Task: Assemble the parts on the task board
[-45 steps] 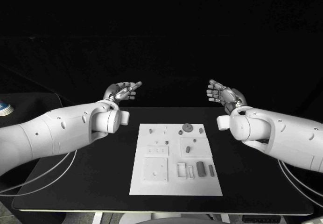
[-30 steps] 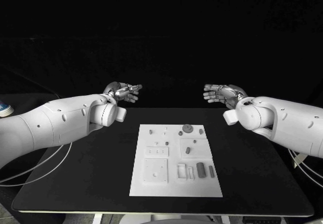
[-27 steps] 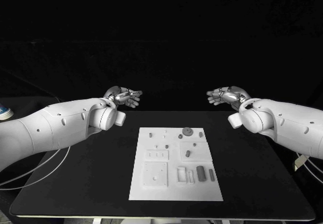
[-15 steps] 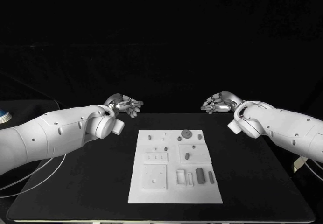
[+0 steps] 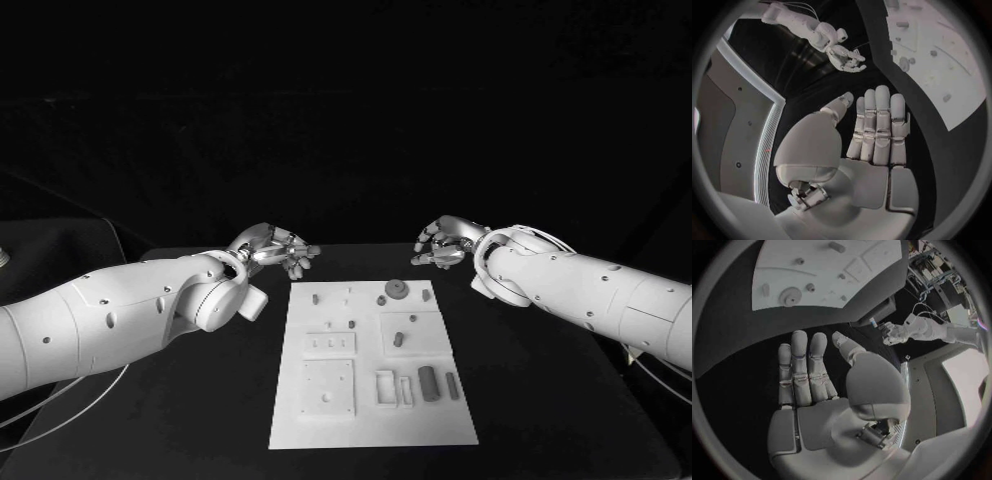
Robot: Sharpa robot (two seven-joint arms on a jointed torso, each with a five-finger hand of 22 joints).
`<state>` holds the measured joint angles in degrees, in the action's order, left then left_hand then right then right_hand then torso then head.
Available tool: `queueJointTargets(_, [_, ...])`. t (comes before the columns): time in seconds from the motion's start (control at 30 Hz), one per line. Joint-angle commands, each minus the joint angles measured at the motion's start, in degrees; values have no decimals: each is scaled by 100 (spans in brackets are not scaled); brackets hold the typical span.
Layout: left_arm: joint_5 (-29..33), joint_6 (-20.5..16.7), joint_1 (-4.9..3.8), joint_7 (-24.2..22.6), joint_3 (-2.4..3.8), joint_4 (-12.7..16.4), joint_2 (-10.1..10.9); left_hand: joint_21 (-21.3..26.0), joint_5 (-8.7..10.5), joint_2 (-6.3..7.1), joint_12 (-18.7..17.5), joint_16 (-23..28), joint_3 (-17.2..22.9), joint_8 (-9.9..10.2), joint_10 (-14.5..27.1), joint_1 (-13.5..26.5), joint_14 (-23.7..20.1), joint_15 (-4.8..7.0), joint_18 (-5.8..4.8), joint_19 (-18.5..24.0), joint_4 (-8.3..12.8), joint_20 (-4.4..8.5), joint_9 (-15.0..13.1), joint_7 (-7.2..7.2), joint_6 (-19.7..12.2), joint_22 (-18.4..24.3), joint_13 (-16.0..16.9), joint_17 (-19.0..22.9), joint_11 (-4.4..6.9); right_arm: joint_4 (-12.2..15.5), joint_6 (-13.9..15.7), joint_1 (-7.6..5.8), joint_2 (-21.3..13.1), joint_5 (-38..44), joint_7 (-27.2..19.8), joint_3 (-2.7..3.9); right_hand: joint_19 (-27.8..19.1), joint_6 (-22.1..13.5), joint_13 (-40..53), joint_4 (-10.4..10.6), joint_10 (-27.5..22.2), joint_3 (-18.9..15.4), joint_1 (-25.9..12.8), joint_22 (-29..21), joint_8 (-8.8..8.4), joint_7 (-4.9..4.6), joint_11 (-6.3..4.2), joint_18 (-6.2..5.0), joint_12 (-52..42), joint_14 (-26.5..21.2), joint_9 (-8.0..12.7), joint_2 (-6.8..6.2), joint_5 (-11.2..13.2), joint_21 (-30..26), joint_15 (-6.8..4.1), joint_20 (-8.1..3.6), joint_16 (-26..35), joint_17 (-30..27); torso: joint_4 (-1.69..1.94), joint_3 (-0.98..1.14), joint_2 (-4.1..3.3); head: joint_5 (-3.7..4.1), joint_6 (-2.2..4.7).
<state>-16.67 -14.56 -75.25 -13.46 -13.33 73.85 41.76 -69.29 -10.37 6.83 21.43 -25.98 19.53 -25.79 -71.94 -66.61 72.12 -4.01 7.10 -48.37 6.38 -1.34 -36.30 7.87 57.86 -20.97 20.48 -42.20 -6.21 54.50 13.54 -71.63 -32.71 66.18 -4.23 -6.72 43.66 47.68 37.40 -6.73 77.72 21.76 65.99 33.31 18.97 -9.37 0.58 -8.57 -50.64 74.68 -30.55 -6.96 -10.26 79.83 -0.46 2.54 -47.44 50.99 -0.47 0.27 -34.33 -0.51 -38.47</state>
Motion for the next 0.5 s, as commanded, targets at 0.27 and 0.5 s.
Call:
queueJointTargets(0.27, [-290,191,-9,-266,34,360,165,304,-18,151,-491,486,-552,582,980,-94,-403,-173,-40,387,47,-91,243,14,-662,156,-249,-38,-161,-99,-5,5,169,1160,469,5,594,-140,1245,12,-156,-238,157,319,-157,-10,-307,-287,-1806,171,86,-42,-20,857,-365,-166,-1866,1360,159,16,-399,119,186])
queueJointTargets(0.5, [-306,196,-12,-248,65,500,253,378,-21,138,-491,583,-590,606,1077,-146,-524,-210,-61,486,49,-109,256,24,-688,185,-262,-21,-165,48,-75,7,211,1455,500,7,652,-392,1436,5,-206,-296,175,403,-217,-8,-338,-325,-2096,168,152,-95,-20,1060,-421,-200,-2233,1600,227,4,-612,192,276])
